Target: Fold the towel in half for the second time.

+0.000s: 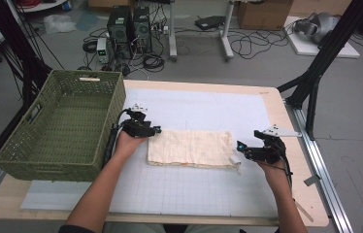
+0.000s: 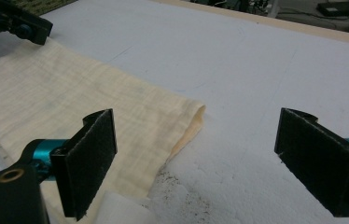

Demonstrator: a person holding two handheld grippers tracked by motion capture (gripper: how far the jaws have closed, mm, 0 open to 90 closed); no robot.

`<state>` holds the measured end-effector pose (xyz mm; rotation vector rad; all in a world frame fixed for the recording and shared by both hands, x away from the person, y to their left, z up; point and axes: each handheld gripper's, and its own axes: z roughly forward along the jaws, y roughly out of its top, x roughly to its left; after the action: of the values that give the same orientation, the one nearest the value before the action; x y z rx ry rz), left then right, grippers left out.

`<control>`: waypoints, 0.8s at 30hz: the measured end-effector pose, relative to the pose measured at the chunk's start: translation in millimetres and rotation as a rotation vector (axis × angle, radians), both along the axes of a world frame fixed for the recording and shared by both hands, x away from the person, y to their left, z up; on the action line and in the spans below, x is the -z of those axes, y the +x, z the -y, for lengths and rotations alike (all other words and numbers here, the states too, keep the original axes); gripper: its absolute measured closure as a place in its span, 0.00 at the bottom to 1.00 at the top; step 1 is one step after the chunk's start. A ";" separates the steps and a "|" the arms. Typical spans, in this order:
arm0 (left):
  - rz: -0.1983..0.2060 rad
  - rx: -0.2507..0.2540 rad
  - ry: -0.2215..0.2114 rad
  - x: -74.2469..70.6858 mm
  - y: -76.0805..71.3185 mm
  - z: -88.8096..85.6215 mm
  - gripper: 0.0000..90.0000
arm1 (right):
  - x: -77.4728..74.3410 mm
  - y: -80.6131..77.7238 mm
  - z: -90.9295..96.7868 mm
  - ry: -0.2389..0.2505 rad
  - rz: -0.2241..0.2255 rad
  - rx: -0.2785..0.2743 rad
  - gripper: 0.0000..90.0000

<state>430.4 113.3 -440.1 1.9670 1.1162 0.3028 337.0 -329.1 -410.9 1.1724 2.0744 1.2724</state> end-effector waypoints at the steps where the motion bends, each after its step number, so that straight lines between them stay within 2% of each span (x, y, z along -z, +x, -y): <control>1: -0.001 0.009 0.004 0.2 -0.1 0.0 0.55 | 0.1 -0.1 -0.3 0.002 -0.006 0.001 0.14; 6: -0.017 0.047 0.040 2.5 -1.8 2.0 0.67 | 0.7 0.1 -1.4 -0.003 -0.012 -0.001 0.14; 8: -0.006 0.059 0.067 2.3 -2.4 2.0 0.73 | 1.2 0.6 -1.3 -0.010 -0.009 -0.005 0.14; 11: -0.002 0.080 0.074 2.0 -4.0 1.7 0.89 | 1.3 0.3 -2.4 -0.007 -0.015 -0.004 0.14; 13: 0.013 0.086 0.081 1.7 -5.3 2.1 0.93 | 1.7 1.0 -2.5 -0.011 -0.015 -0.006 0.14; 14: 0.013 0.086 0.081 1.7 -5.3 2.1 0.94 | 2.1 1.3 -2.8 -0.011 -0.019 -0.006 0.14; 15: 0.040 0.086 0.087 2.6 -8.2 2.5 0.95 | 3.4 3.1 -3.3 -0.008 -0.024 0.000 0.14; 17: 0.052 0.084 0.079 3.9 -10.6 1.3 0.95 | 6.3 7.5 -4.4 -0.001 -0.042 0.015 0.14; 20: 0.058 0.071 0.055 5.2 -13.0 -1.3 0.95 | 7.8 15.5 -6.2 -0.008 -0.070 0.019 0.14; 24: 0.056 0.071 0.036 6.1 -14.7 -3.0 0.95 | 7.8 29.6 -9.5 0.008 -0.094 0.004 0.14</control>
<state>415.6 116.3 -446.1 2.0128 1.0090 0.3396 366.6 -319.6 -418.7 1.2617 2.1348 1.2464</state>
